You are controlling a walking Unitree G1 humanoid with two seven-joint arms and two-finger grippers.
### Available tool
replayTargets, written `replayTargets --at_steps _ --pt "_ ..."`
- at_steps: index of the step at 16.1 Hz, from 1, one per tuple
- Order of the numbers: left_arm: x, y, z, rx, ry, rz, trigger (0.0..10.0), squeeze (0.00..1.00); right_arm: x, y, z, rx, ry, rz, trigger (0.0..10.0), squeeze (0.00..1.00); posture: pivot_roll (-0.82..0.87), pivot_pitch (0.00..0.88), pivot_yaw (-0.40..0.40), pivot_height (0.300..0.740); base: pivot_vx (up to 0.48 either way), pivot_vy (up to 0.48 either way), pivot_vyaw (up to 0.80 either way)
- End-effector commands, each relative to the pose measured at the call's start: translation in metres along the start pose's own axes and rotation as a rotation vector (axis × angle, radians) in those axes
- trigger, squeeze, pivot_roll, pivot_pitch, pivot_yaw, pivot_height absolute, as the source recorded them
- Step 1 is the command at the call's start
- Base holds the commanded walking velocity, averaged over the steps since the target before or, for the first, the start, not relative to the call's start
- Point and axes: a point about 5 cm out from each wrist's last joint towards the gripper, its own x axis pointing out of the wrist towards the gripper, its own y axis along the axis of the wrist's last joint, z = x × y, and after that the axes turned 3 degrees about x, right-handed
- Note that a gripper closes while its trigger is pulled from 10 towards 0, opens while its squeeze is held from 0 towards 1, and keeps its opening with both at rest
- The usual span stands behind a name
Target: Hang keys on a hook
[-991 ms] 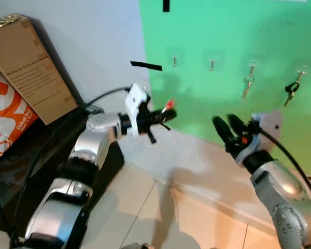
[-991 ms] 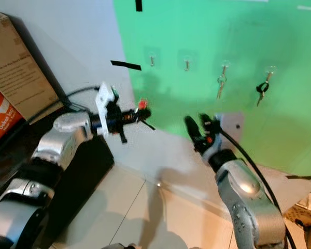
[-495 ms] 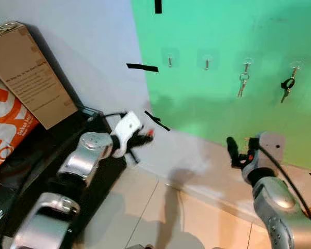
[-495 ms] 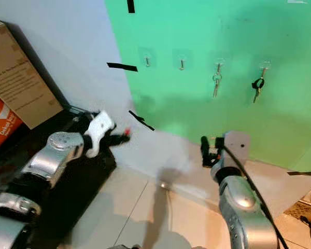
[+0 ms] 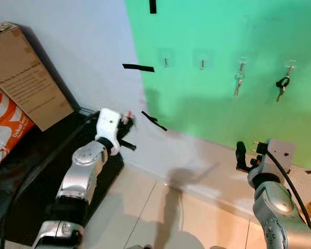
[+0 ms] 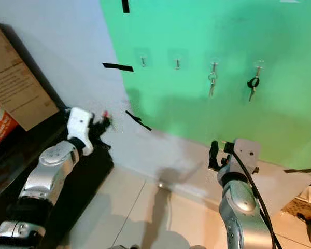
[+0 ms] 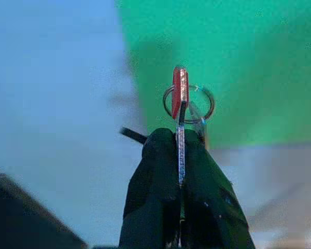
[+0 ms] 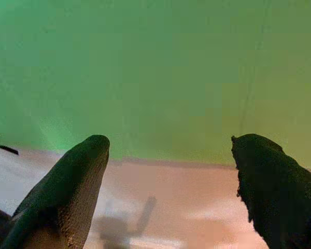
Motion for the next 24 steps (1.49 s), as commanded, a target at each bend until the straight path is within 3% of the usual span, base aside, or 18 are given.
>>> replayTargets --at_steps 1,2,5,8,11,18,24 --pt "-0.003 0.006 -0.003 0.032 0.078 0.049 10.0 0.00 -0.002 0.002 -0.003 -0.008 0.009 0.017 10.0 0.00 -0.17 0.000 0.172 0.740 0.000 0.000 0.00" --pt "-0.004 0.008 -0.004 0.048 0.137 0.045 10.0 0.00 -0.003 0.001 -0.001 -0.019 0.006 0.019 10.0 0.00 -0.17 0.000 0.174 0.740 0.000 0.000 0.00" --pt "-0.007 0.003 0.004 0.035 -0.019 0.013 10.0 0.00 -0.001 0.001 -0.001 -0.029 0.018 0.026 10.0 0.00 -0.17 0.000 0.181 0.740 0.000 0.000 0.00" --pt "-0.006 0.009 0.007 0.060 -0.013 0.032 10.0 0.00 0.004 0.003 -0.004 -0.030 0.025 0.025 10.0 0.00 -0.15 0.000 0.160 0.740 0.000 0.000 0.00" --pt "-0.006 0.009 0.009 0.016 -0.037 0.041 10.0 0.00 0.002 0.002 -0.004 -0.043 0.034 0.023 10.0 0.00 -0.16 0.000 0.168 0.740 0.000 0.000 0.00" --pt "-0.006 0.011 0.012 0.007 -0.063 0.045 10.0 0.00 0.002 0.000 -0.009 -0.024 0.069 0.016 10.0 0.00 -0.15 0.000 0.161 0.740 0.302 0.000 0.00" --pt "-0.007 0.010 0.014 0.007 -0.078 0.041 10.0 0.00 0.003 0.002 -0.009 -0.036 0.075 0.023 10.0 0.00 -0.15 0.000 0.158 0.740 0.357 0.000 -0.50"
